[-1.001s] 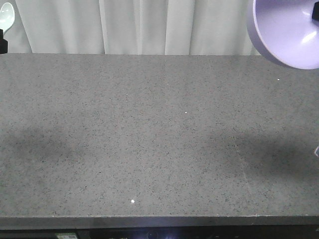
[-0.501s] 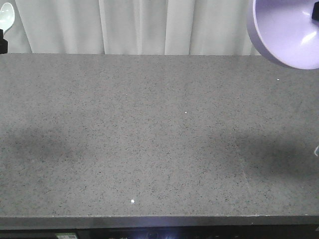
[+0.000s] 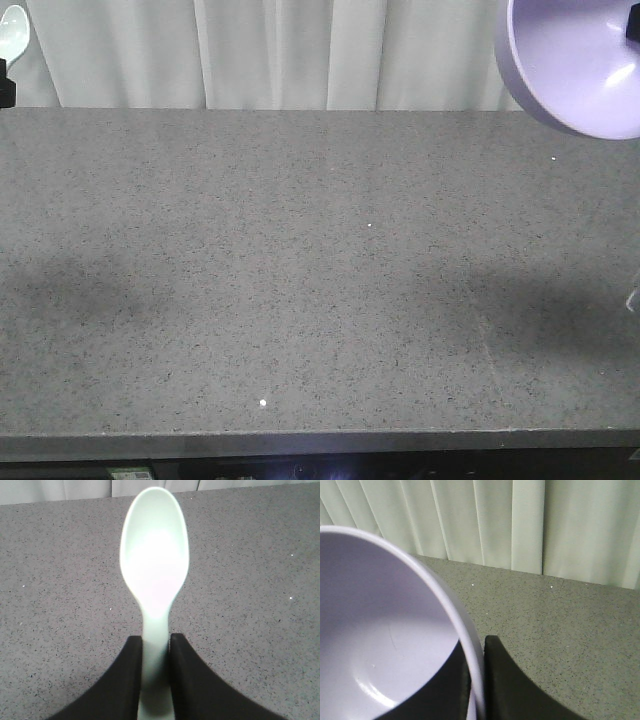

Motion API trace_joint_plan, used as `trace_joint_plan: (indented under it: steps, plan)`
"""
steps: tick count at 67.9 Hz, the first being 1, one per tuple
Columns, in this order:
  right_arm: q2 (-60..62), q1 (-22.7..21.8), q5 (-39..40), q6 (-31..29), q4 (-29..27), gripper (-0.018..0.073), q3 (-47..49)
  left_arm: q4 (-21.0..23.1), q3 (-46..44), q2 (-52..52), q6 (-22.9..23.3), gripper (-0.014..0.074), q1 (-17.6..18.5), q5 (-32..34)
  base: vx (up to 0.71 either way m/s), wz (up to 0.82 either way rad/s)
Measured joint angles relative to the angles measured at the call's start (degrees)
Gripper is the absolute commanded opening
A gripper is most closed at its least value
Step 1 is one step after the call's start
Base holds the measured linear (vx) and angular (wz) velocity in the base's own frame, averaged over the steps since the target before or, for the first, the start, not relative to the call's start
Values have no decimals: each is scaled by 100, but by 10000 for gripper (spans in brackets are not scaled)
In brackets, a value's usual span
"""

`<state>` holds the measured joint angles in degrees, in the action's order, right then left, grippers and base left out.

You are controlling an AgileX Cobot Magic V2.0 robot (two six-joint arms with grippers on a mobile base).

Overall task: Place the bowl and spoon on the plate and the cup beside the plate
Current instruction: 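Lift the lavender bowl up with the right gripper, then turn the base away from the counter holding spoon and bowl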

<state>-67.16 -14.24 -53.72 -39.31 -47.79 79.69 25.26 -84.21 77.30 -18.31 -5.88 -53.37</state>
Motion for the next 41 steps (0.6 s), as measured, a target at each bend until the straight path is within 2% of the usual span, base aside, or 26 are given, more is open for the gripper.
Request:
trace_joint_plan:
  steps: [41]
  plan:
    - [0, 0, 0, 0, 0, -3, 0, 0, 0, 0, 0, -8, 0, 0, -1, -6]
